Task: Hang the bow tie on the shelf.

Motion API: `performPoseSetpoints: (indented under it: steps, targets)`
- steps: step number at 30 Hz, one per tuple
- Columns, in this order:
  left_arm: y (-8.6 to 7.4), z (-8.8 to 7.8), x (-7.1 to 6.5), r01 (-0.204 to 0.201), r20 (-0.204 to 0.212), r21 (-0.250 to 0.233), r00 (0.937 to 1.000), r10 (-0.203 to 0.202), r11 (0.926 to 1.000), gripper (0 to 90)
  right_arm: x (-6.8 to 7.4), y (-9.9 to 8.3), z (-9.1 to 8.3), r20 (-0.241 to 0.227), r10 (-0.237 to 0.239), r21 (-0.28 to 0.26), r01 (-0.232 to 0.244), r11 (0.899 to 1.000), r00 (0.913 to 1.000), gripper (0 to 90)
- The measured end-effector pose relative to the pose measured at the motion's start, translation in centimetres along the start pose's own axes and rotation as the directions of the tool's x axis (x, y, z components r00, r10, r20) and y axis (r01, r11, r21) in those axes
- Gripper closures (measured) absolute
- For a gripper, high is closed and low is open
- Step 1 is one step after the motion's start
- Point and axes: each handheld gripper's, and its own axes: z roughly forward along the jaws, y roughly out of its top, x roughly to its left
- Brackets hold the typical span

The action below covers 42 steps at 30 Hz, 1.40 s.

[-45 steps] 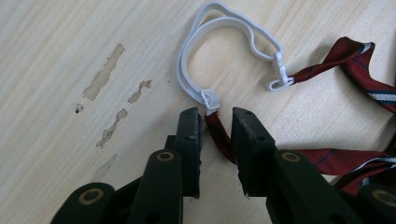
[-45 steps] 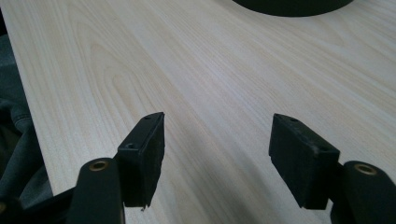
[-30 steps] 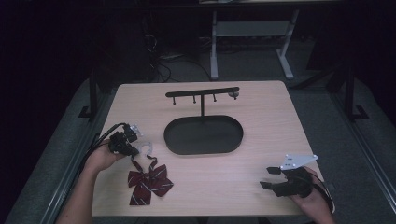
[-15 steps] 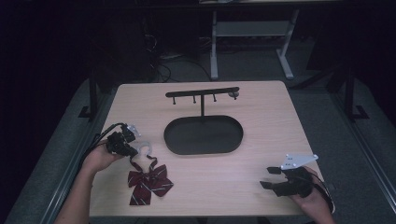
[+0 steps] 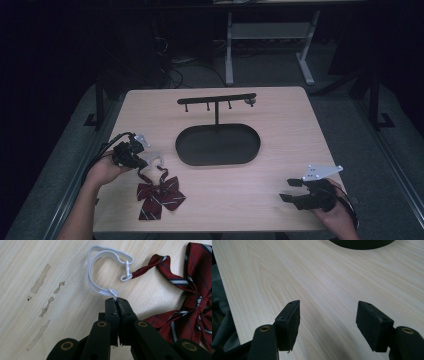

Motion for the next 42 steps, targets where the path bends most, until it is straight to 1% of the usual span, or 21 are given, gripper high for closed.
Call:
performPoseSetpoints:
  steps: [7,15,17,25,32,36,42]
  targets:
    - [0.1,-0.6,-0.3,-0.013,-0.005,0.002,0.9999,0.013,0.9999,87.7,0.0,0.0,0.1,-0.002,0.001,0.001,-0.001,1.0,1.0,35.5]
    - [0.5,-1.2,-1.0,-0.046,-0.006,0.003,0.9989,0.046,0.999,87.7,0.0,0.0,0.0,0.001,0.002,0.001,-0.002,1.0,1.0,35.5]
    - [0.6,-1.4,-1.2,-0.049,-0.006,-0.003,0.9988,0.049,0.9988,87.7,0.0,-0.1,0.0,0.001,-0.001,-0.001,0.001,1.0,1.0,35.4]
    - [1.0,-2.1,-1.7,-0.08,-0.01,-0.007,0.9968,0.08,0.9968,87.7,0.0,-0.1,0.1,0.005,0.008,0.0,-0.008,1.0,1.0,35.5]
    - [1.3,-2.9,-2.3,-0.11,-0.014,-0.005,0.9939,0.11,0.994,87.7,0.0,0.0,0.0,0.009,0.007,-0.002,-0.007,1.0,0.9999,35.5]
    - [1.2,-3.2,-2.6,-0.118,-0.02,-0.007,0.9929,0.118,0.993,87.7,0.0,0.0,0.1,0.004,0.012,-0.001,-0.012,1.0,0.9999,35.5]
    - [1.3,-3.5,-2.8,-0.127,-0.016,-0.005,0.9918,0.127,0.9919,87.7,-0.2,-0.1,0.1,0.003,0.014,-0.006,-0.014,1.0,0.9999,35.5]
